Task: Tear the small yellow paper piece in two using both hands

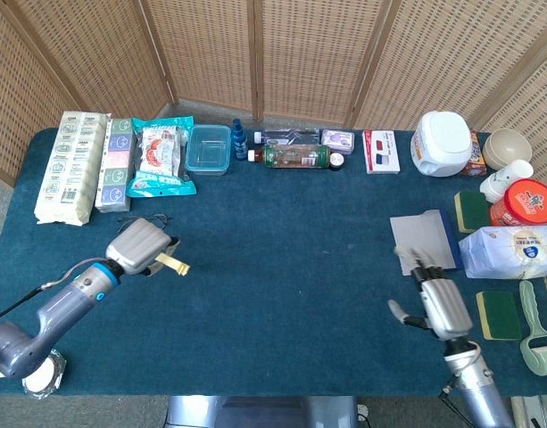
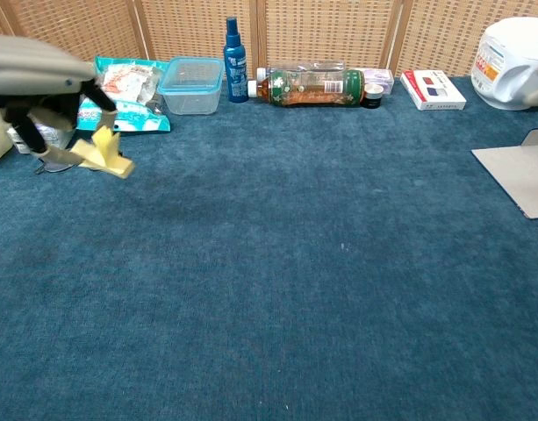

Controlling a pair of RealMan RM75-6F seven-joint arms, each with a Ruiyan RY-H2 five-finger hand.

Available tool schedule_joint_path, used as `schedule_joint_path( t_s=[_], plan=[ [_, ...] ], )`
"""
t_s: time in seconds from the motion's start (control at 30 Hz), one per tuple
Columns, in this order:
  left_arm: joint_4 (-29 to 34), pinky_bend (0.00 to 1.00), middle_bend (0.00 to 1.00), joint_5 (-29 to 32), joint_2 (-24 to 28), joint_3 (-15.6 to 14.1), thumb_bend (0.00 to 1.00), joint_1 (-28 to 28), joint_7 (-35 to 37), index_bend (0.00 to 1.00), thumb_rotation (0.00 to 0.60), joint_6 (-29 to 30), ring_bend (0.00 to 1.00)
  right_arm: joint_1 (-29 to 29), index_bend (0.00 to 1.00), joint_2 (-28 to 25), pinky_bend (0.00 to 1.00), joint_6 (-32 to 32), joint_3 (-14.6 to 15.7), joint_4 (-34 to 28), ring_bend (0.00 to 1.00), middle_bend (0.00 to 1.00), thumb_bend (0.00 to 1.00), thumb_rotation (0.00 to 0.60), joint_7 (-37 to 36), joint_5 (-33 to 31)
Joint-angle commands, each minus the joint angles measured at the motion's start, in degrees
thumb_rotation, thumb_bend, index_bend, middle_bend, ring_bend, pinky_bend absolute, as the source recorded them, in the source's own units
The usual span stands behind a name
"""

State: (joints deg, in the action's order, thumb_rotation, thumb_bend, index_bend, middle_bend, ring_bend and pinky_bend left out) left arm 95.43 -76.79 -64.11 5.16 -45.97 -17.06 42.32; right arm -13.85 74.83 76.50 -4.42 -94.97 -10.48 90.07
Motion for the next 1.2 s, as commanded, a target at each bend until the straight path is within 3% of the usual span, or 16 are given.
schedule_joint_path(
  t_s=[0.03, 0.13, 0.2, 0.27, 0.37, 0.57, 0.87, 1.03, 1.2],
  plan=[
    [1.7, 0.96, 1.0, -0.5, 0.7, 1.3, 0.4, -2.5, 0.0, 0.64, 0.6, -2.0, 1.0, -3.8, 0.0, 1.4, 0.09, -3.3, -0.1, -0.9, 0.07, 0.23, 0.34, 0.6, -6.1, 2.8],
    [2.3, 0.96, 1.0, 0.3, 0.5, 2.1, 0.4, -4.3, 0.2, 0.64, 0.6, -3.7, 1.0, -5.8, 0.0, 2.2, 0.18, -4.7, -0.9, -1.0, 0.14, 0.29, 0.34, 0.6, -10.4, 2.9],
    [2.3, 0.96, 1.0, 0.9, 0.1, 2.4, 0.4, -5.3, 0.2, 0.64, 0.6, -4.6, 1.0, -6.9, 0.0, 2.7, 0.26, -5.4, -1.4, -0.7, 0.23, 0.38, 0.34, 0.6, -12.5, 2.8],
    [2.3, 0.96, 1.0, 1.8, -0.5, 2.6, 0.4, -6.3, 0.3, 0.64, 0.6, -5.5, 1.0, -7.7, 0.0, 3.4, 0.38, -5.5, -1.7, 0.0, 0.38, 0.5, 0.34, 0.6, -14.5, 2.9],
    [2.3, 0.96, 1.0, 2.8, -1.0, 2.9, 0.4, -7.8, -0.1, 0.64, 0.6, -6.8, 1.0, -8.8, 0.03, 4.4, 0.53, -5.6, -2.0, 0.8, 0.57, 0.57, 0.34, 0.6, -17.7, 3.1],
    [2.7, 0.96, 1.0, 5.4, -1.2, 3.6, 0.4, -10.7, -1.4, 0.64, 0.6, -8.5, 1.0, -10.9, 0.09, 5.4, 0.8, -6.1, -2.2, 2.4, 0.84, 0.75, 0.34, 0.6, -22.7, 3.6],
    [3.6, 0.96, 1.0, 8.8, -0.8, 3.8, 0.4, -14.3, -2.9, 0.64, 0.6, -10.5, 1.0, -12.2, 0.23, 7.1, 0.96, -6.7, -1.6, 4.4, 1.0, 0.96, 0.33, 0.6, -22.7, 2.9],
    [4.0, 0.96, 1.0, 10.7, -1.0, 3.4, 0.4, -16.0, -3.7, 0.64, 0.6, -10.8, 1.0, -12.6, 0.33, 8.3, 0.98, -6.3, -1.8, 4.9, 1.0, 0.99, 0.33, 0.6, -21.3, 2.0],
    [4.2, 0.96, 1.0, 12.4, -1.5, 2.8, 0.4, -17.4, -4.7, 0.64, 0.6, -10.6, 1.0, -13.0, 0.34, 9.4, 0.98, -5.9, -2.1, 4.9, 1.0, 1.0, 0.32, 0.6, -20.5, 1.4]
  ],
)
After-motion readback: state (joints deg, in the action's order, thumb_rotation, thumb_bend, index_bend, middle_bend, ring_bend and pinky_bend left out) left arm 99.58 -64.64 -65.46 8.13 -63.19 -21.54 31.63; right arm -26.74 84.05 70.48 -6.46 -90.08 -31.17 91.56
